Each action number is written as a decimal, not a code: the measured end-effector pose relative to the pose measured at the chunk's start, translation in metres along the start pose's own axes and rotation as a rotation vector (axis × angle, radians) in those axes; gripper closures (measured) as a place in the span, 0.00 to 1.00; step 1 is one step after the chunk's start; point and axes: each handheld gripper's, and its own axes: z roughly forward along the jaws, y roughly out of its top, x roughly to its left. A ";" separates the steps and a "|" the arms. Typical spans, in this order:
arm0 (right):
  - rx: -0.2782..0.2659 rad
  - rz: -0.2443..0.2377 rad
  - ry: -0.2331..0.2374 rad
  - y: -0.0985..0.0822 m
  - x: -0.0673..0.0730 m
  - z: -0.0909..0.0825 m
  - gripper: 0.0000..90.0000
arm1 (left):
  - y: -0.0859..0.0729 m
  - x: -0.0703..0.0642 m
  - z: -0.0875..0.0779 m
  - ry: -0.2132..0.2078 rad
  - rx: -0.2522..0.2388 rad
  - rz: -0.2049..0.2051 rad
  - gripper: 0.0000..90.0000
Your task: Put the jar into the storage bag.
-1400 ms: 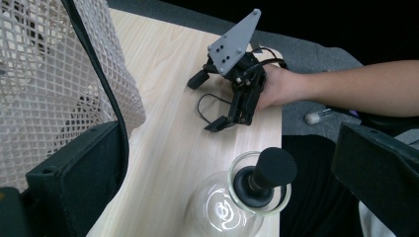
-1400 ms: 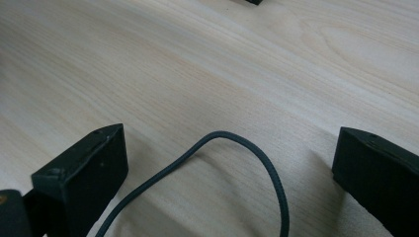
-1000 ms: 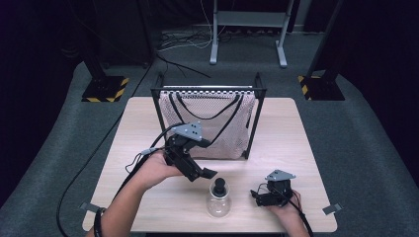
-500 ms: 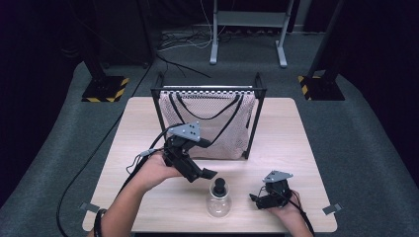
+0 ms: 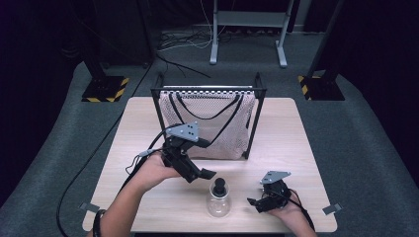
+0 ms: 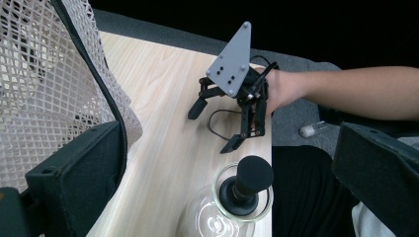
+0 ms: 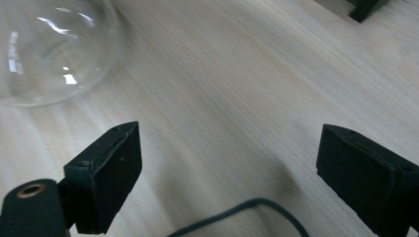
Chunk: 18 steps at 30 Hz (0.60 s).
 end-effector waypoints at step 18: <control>-0.021 -0.119 0.165 0.017 0.030 -0.014 0.13 | -0.005 0.002 -0.003 0.001 -0.019 -0.012 0.00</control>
